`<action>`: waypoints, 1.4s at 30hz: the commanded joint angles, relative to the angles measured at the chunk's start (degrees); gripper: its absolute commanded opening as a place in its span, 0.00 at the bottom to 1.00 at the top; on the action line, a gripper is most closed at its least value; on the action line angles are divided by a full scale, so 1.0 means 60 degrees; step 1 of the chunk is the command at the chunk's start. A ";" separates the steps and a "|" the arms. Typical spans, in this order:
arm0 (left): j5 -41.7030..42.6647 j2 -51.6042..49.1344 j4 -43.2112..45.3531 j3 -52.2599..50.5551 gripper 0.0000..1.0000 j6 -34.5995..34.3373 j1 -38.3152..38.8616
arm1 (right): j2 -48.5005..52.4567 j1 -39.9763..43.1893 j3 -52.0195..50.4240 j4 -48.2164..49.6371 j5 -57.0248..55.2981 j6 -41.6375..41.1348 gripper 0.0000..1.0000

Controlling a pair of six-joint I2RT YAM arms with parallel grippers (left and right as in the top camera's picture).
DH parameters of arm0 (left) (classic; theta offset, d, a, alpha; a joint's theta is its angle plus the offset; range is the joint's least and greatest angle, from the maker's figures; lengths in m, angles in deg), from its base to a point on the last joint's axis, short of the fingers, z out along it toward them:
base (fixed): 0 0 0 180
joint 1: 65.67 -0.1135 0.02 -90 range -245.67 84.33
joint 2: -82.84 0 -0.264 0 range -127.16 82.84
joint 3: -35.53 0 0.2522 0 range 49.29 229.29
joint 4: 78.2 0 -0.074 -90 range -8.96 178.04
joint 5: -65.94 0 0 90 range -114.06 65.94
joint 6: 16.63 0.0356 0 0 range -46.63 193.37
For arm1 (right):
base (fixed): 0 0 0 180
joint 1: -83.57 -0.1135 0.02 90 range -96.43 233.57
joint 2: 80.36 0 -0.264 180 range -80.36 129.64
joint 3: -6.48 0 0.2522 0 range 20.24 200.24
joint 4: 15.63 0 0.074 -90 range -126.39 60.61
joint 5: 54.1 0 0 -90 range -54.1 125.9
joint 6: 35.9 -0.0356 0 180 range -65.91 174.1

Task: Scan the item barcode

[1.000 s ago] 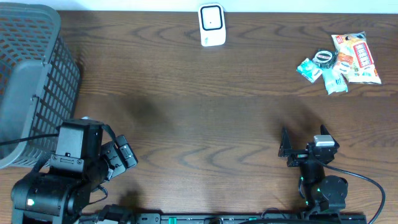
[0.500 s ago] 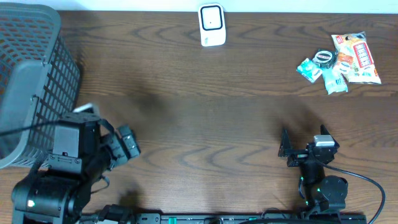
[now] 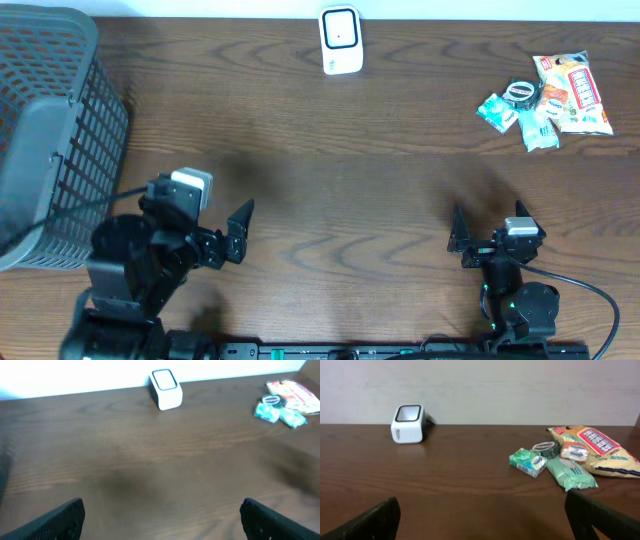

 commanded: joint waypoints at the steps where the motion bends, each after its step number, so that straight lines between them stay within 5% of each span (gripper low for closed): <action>1: 0.0208 0.0765 0.0710 -0.1158 0.98 0.0415 -0.0255 | -0.0062 0.0033 -0.0011 -0.0044 -0.0015 0.0036 0.99; 20: 0.0175 0.4350 0.4426 -0.5716 0.98 0.0408 -0.0539 | -0.0062 0.0033 -0.0011 -0.0044 -0.0011 0.0036 0.99; 42: -0.0295 0.5570 0.5778 -0.7322 0.98 -0.0386 -0.1133 | -0.0062 0.0033 -0.0011 -0.0040 -0.0015 0.0036 0.99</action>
